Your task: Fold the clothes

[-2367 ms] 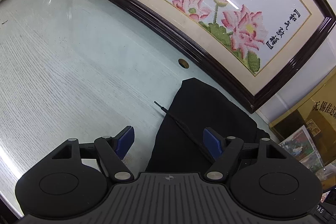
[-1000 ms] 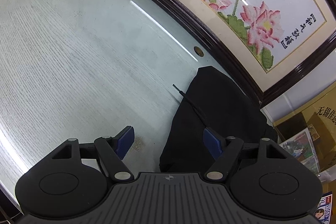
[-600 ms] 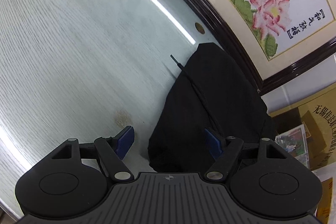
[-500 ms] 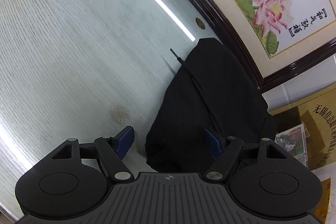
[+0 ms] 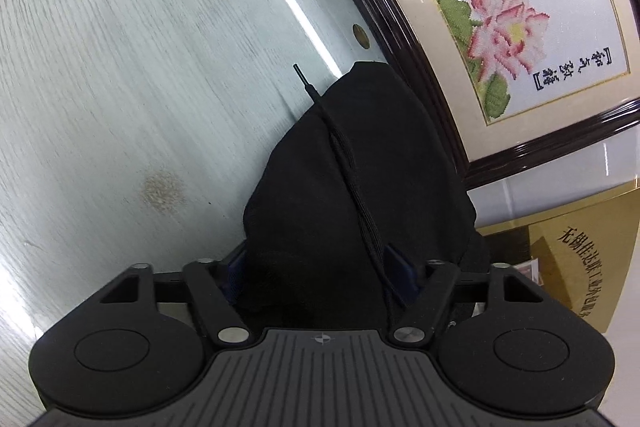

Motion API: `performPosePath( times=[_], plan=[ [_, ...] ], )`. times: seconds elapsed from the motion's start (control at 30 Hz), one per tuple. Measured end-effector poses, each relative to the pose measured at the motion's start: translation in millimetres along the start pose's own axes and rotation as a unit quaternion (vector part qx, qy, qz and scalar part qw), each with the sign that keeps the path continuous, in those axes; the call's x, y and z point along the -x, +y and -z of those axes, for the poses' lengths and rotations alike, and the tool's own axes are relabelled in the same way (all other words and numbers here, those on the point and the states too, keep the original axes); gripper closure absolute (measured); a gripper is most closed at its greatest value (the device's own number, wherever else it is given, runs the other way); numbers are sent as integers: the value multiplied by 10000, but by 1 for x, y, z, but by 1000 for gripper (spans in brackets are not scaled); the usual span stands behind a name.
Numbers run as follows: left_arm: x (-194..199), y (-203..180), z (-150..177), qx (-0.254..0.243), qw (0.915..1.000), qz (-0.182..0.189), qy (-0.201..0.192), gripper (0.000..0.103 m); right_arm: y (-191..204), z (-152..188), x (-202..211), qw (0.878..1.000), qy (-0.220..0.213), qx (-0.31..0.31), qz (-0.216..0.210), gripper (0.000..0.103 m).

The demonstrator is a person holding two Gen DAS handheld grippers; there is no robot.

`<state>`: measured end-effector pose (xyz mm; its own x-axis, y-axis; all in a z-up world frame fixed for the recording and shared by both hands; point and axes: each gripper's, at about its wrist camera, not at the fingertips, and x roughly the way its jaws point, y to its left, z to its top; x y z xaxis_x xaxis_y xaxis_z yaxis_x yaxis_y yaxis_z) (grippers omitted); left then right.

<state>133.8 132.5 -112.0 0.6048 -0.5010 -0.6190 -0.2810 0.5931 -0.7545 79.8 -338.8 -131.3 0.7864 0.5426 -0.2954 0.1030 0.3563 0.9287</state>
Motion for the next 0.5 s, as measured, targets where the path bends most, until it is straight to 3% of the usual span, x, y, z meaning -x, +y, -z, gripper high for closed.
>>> performPosePath(
  times=[0.03,0.07,0.17,0.5],
  plan=[
    [-2,0,-1,-1,10000,-12,45,60,-1,0,2,10000,-7,-6,2,26],
    [-3,-1,-1,8,10000,-2,57,68,-1,-1,3,10000,-9,-12,2,26],
    [-4,-2,0,7,10000,23,74,78,-5,-1,7,10000,-6,-44,-18,26],
    [4,-16,-4,255,9991,332,-8,86,-11,4,1,9974,608,-318,-227,26]
  ],
)
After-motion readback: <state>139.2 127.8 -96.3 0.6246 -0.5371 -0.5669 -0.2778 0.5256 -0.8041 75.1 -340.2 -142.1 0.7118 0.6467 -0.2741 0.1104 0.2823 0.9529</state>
